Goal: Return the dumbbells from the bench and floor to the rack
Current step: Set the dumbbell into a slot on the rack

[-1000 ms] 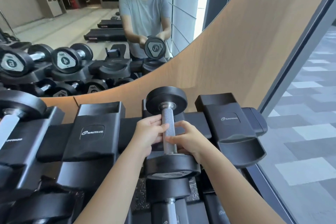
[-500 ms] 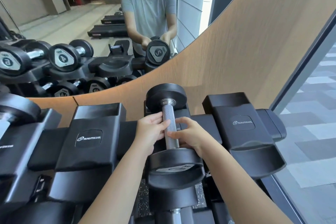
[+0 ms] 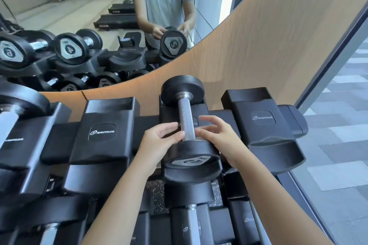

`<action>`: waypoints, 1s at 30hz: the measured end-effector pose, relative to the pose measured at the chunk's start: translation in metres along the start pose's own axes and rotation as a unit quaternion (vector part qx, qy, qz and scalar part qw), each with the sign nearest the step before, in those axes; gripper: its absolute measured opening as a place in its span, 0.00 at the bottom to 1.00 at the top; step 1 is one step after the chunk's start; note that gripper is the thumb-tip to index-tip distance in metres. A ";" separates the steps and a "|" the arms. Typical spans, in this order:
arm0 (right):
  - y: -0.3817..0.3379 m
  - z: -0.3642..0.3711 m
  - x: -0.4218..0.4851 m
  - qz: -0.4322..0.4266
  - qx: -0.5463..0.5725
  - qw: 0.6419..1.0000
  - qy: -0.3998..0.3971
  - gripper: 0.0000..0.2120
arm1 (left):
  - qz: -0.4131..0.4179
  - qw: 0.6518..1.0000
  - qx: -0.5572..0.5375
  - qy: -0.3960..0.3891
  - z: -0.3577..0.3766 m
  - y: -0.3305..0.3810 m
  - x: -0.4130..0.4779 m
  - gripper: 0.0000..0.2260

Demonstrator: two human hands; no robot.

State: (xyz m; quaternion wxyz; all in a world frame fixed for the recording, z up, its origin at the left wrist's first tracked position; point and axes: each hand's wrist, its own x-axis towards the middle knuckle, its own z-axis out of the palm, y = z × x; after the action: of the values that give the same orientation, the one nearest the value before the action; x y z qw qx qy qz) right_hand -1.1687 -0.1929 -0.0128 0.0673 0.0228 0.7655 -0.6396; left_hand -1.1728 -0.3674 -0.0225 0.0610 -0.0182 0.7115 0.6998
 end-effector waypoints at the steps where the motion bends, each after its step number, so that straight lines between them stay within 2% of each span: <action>1: 0.000 0.000 -0.006 -0.025 0.004 1.000 0.013 0.15 | 0.011 1.000 0.010 0.006 -0.003 0.000 -0.005 0.11; 6: 0.002 -0.004 -0.035 -0.107 -0.015 0.994 0.001 0.12 | 0.069 0.997 0.030 -0.017 -0.005 -0.006 -0.032 0.09; 9: 0.007 -0.007 -0.048 -0.117 -0.064 0.991 -0.005 0.14 | 0.105 0.992 0.064 -0.029 -0.004 -0.013 -0.043 0.15; 14: 0.021 -0.006 -0.056 -0.101 -0.080 0.992 0.012 0.19 | 0.167 0.974 0.154 0.008 -0.004 -0.018 -0.045 0.20; 16: 0.021 -0.002 -0.057 -0.101 -0.071 0.992 0.037 0.18 | 0.165 0.976 0.144 0.015 -0.004 -0.020 -0.046 0.20; 19: 0.014 0.005 -0.056 -0.111 -0.114 0.986 0.057 0.18 | 0.139 0.989 0.053 0.012 -0.007 -0.025 -0.049 0.19; 21: 0.009 0.006 -0.054 -0.127 -0.174 0.975 0.061 0.17 | 0.111 0.994 -0.005 0.009 -0.008 -0.029 -0.050 0.17; 24: -0.001 0.011 -0.054 -0.165 -0.300 0.938 0.063 0.18 | 0.057 0.996 -0.073 0.002 -0.008 -0.042 -0.052 0.16; 27: -0.005 0.015 -0.054 -0.182 -0.342 0.920 0.062 0.18 | 0.040 0.998 -0.049 -0.004 -0.014 -0.046 -0.051 0.14; 30: -0.002 0.009 -0.054 -0.165 -0.288 0.941 0.064 0.18 | 0.096 0.995 0.039 -0.003 -0.017 -0.034 -0.046 0.15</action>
State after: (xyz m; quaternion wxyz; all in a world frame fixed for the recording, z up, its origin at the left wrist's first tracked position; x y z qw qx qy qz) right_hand -1.1150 -0.1992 -0.0055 -0.0848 -0.0831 0.9128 -0.3907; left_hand -1.1242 -0.3877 -0.0509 -0.0034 0.0549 0.7367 0.6740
